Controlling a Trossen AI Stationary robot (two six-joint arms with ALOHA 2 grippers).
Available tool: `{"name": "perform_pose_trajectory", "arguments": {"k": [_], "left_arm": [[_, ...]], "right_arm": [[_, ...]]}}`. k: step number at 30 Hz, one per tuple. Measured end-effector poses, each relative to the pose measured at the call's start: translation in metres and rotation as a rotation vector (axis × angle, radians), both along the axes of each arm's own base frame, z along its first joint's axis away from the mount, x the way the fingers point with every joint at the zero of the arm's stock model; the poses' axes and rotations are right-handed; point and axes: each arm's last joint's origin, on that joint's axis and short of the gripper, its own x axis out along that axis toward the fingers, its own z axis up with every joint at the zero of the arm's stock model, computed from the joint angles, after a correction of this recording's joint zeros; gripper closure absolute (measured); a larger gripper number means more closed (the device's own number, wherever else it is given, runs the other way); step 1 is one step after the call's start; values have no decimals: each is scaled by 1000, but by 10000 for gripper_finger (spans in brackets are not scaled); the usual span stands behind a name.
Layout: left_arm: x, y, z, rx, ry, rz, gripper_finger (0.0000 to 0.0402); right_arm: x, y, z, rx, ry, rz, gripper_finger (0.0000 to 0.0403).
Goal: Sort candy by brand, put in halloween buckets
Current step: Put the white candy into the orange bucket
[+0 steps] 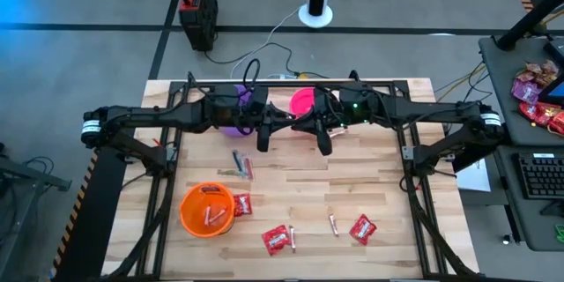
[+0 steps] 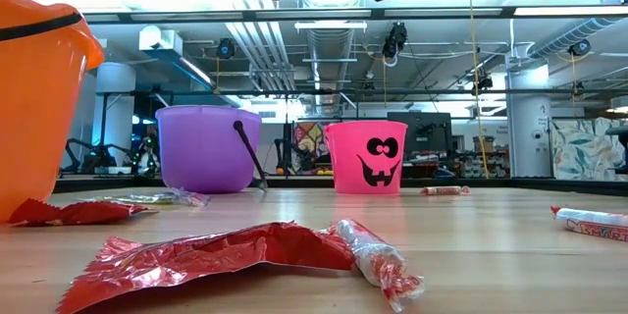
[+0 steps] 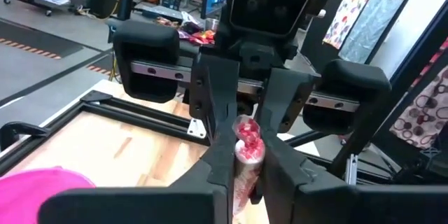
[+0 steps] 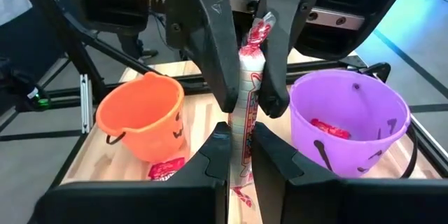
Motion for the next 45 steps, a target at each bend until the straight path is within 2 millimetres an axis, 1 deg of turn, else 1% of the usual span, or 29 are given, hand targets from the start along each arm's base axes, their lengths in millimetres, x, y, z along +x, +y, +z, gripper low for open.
{"name": "perform_pose_trajectory", "arguments": {"k": [3,5,10,12,15,18,21,24,27,31,35,37,39,41,45], "left_arm": [[0,0,0,0,2,3,368],[0,0,-1,-1,7,4,366],[-5,0,0,-5,36,6,376],[-10,-1,1,-8,56,6,376],[-20,-2,5,-19,134,4,376],[-42,-9,19,-39,287,-16,376],[-72,-23,34,-63,491,-54,376],[-99,-44,41,-124,671,-94,376],[-118,-69,40,-168,776,-161,376],[-130,-107,25,-186,851,-230,376],[-136,-141,0,-192,938,-261,376],[-137,-155,-15,-196,992,-258,376],[-137,-162,-31,-203,1042,-208,366],[-136,-164,-44,-206,1080,-177,347],[-134,-165,-60,-206,1129,-147,315]], "right_arm": [[2,0,-2,1,4,0,374],[2,-1,-2,21,8,-7,358],[1,-4,-6,111,47,-49,289],[1,-4,-6,115,54,-51,262],[0,-4,-6,115,52,-51,228],[0,-6,-6,116,55,-54,206],[-1,-9,-8,118,76,-66,195],[-4,-12,-12,125,124,-80,191],[-6,-15,-16,124,171,-88,193],[-9,-16,-22,135,229,-99,193],[-9,-16,-25,149,258,-104,192],[-8,-17,-26,151,264,-105,193],[-8,-17,-28,149,271,-104,193],[-6,-18,-29,151,271,-106,193],[-5,-19,-32,177,290,-121,193]]}}
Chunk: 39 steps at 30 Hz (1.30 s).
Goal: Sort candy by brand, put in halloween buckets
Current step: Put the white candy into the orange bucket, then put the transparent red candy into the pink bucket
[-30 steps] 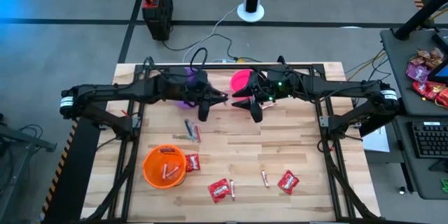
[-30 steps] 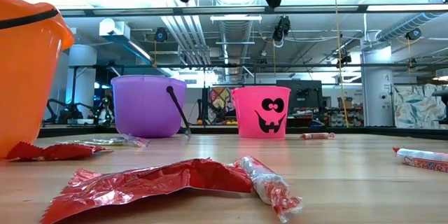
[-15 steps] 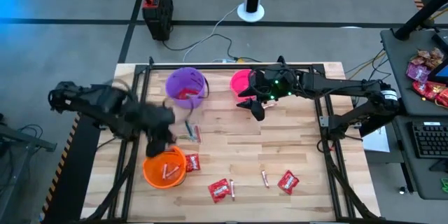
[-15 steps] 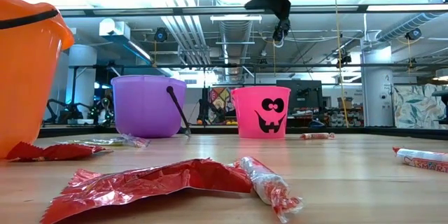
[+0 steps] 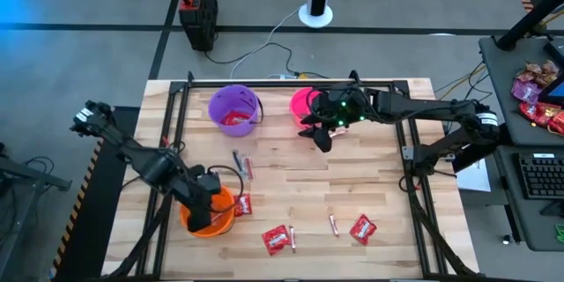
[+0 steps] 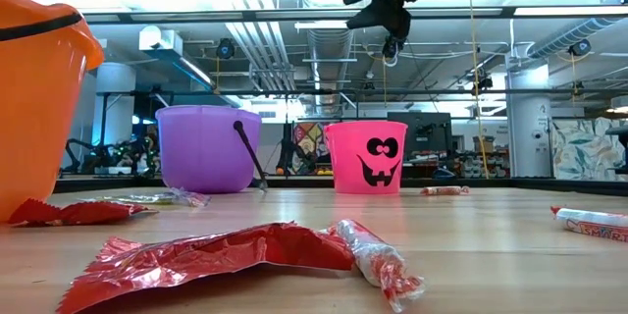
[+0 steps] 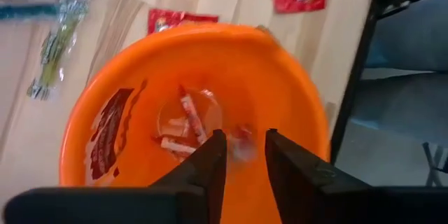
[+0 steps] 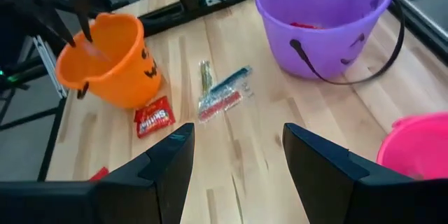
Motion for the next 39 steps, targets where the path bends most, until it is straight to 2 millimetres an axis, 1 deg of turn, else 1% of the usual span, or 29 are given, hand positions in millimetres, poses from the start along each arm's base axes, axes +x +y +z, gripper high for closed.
{"name": "perform_pose_trajectory", "arguments": {"k": [6,10,13,17,19,23,25,28,33,36,39], "left_arm": [[-1,1,-7,15,23,1,295],[-2,2,-3,19,6,-19,291],[-1,3,10,41,-66,-40,291],[1,10,33,112,-200,-51,290],[0,17,43,160,-267,-31,290],[-5,36,60,278,-387,31,290],[-9,46,66,333,-450,89,290],[-15,58,74,389,-547,168,290],[-21,68,84,436,-662,244,290],[-26,73,91,514,-711,341,290],[-32,78,98,556,-770,431,290]], "right_arm": [[-3,0,-5,62,62,-29,193],[-7,2,-10,158,130,-44,193],[-9,7,-14,265,186,-61,193],[-11,20,-17,343,256,-71,193],[-10,29,-18,362,267,-67,193],[-3,44,-20,330,253,-93,195],[4,49,-25,307,249,-116,199],[18,51,-37,259,234,-159,208],[51,48,-60,211,150,-197,222],[72,46,-75,191,75,-206,230],[88,46,-91,180,23,-217,236]]}}
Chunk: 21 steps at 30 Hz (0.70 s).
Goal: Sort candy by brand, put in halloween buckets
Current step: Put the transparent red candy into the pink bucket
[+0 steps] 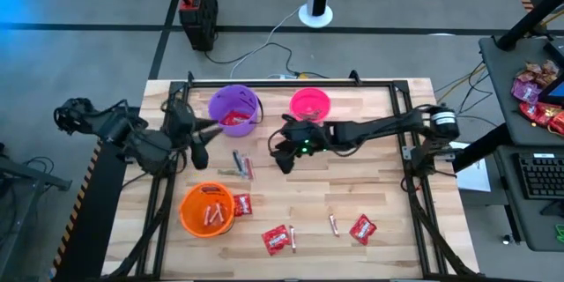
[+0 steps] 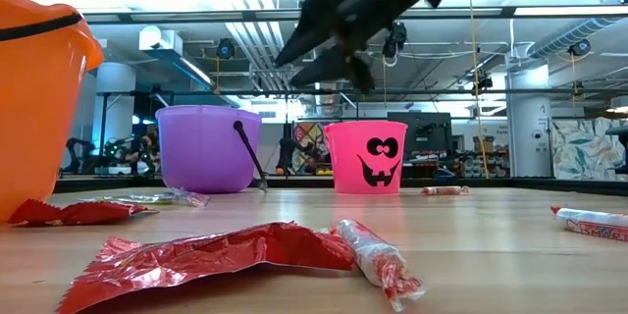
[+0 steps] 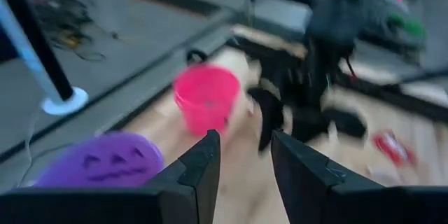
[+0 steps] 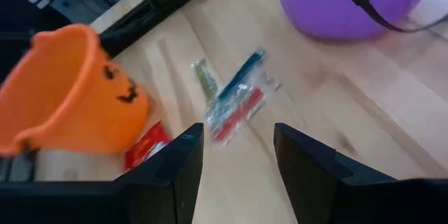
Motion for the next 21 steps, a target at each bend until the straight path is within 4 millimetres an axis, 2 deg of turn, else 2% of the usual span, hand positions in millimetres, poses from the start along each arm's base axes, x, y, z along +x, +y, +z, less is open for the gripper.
{"name": "perform_pose_trajectory", "arguments": {"k": [3,7,10,16,21], "left_arm": [[-4,3,6,10,-62,58,290],[-7,6,8,31,-84,104,290],[-6,5,7,32,-84,105,290],[-5,4,6,18,-86,110,290],[-5,5,6,20,-82,110,290]], "right_arm": [[14,2,-10,-54,11,-11,239],[37,9,-14,-160,23,31,237],[56,12,-19,-174,29,44,237],[85,12,-44,-202,100,50,224],[98,14,-71,-217,160,74,195]]}}
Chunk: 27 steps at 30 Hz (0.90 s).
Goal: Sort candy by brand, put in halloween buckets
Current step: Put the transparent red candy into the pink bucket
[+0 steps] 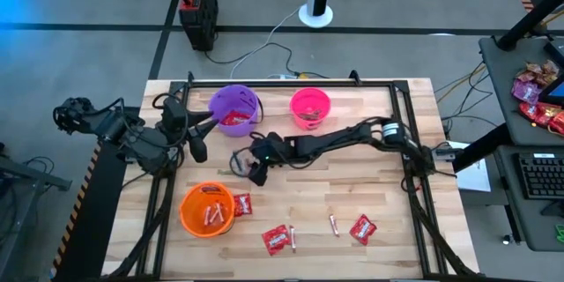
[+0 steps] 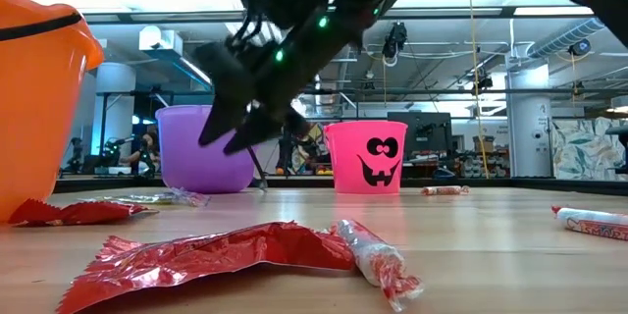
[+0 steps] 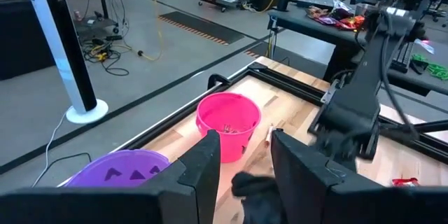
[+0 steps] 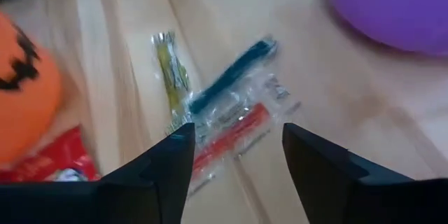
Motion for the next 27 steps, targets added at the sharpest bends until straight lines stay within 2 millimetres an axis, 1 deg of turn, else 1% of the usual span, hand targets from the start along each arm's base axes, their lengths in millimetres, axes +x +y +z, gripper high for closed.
{"name": "perform_pose_trajectory", "arguments": {"k": [5,10,16,19,21,23,27], "left_arm": [[0,0,0,2,4,0,290],[0,0,0,2,5,0,290],[0,0,-1,7,15,0,290],[0,0,-1,7,16,0,290],[0,0,-2,9,20,0,290],[0,0,-2,10,21,0,290],[-1,0,-2,13,28,0,290]], "right_arm": [[9,12,-18,-76,4,91,171],[11,17,-47,-51,48,87,161],[12,18,-61,-26,74,59,167],[11,18,-60,-29,88,56,189],[11,18,-60,-28,93,53,212],[10,16,-60,-13,100,37,243],[8,13,-61,-8,122,30,316]]}}
